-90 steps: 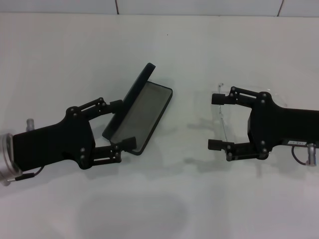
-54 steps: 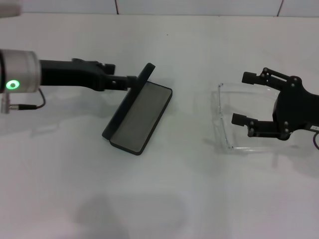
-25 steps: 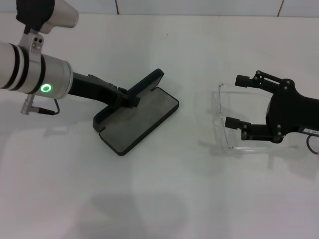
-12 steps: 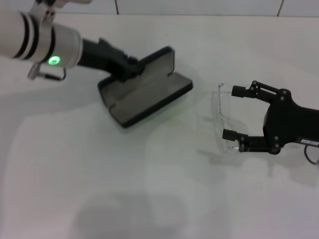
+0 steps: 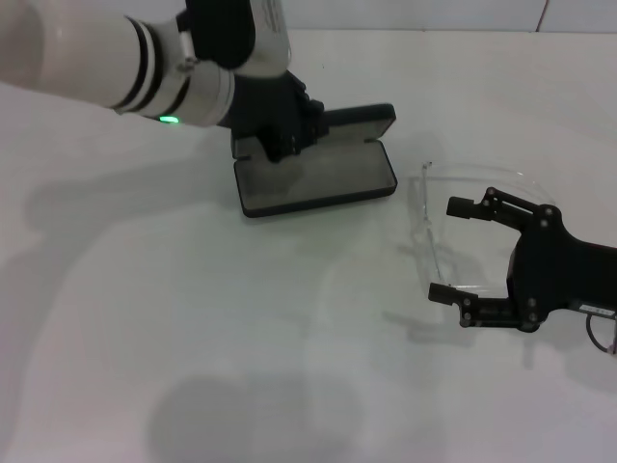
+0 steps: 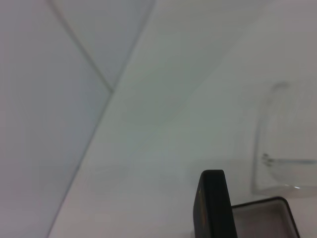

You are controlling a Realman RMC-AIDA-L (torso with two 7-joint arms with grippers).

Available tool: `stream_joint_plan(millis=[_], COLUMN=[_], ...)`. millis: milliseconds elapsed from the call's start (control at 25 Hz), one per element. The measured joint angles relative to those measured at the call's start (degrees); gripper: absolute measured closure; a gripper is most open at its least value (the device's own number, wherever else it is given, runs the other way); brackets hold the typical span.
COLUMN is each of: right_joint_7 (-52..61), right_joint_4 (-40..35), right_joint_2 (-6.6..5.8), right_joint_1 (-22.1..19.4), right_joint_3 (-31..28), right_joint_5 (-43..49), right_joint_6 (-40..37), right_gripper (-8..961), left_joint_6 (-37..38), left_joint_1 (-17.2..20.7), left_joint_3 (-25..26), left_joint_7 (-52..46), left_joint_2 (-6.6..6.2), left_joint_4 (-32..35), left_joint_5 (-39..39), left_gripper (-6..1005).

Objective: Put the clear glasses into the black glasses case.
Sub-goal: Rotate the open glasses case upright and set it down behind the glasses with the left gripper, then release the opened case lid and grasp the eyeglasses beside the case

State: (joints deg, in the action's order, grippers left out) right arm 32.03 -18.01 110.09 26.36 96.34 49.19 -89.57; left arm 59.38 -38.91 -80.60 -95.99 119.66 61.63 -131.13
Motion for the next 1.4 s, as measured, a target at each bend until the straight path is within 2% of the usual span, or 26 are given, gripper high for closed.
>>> stream_joint_plan(millis=[280,640,960,1120,1280,1400], right_joint_7=[-0.04,-0.05,-0.05,0.02,0.86,6.10], right_joint_4=[0.04,-0.44,-0.45,-0.45,-0.67,-3.27], right_joint_2=[0.12,0.12,-0.01,-0.19,-0.38,-0.78], right_joint_1=[-0.61,-0.27,-0.25,-0.25,-0.17,-0.12], right_joint_3=[-0.07,-0.02,-0.01,-0.01,-0.05,-0.15], right_joint_5=[0.03,0.03,0.03,0.03,-0.11,0.18], right_joint_6=[0.00,0.24,0.44,0.45,0.35,0.58], right_gripper=[85,84,85,85,84,87], left_joint_6=[3.98,9.63,10.90,12.79,16.04,19.84], left_joint_1=[0.20,-0.22,-0.39,-0.62,0.25,3.44], left_joint_3=[0.01,1.00,1.46,3.82,9.14,13.57], left_joint_7=[0.75,2.33,0.50,0.25,2.57,7.26], left_joint_2=[-0.23,-0.44,-0.55,-0.41,-0.18,-0.23], left_joint_4=[0.31,0.41,0.86,0.88,1.09,0.46], left_joint_5=[2.72,1.73,1.35,1.85,9.40,22.17], left_gripper=[757,740,725,642,560,498])
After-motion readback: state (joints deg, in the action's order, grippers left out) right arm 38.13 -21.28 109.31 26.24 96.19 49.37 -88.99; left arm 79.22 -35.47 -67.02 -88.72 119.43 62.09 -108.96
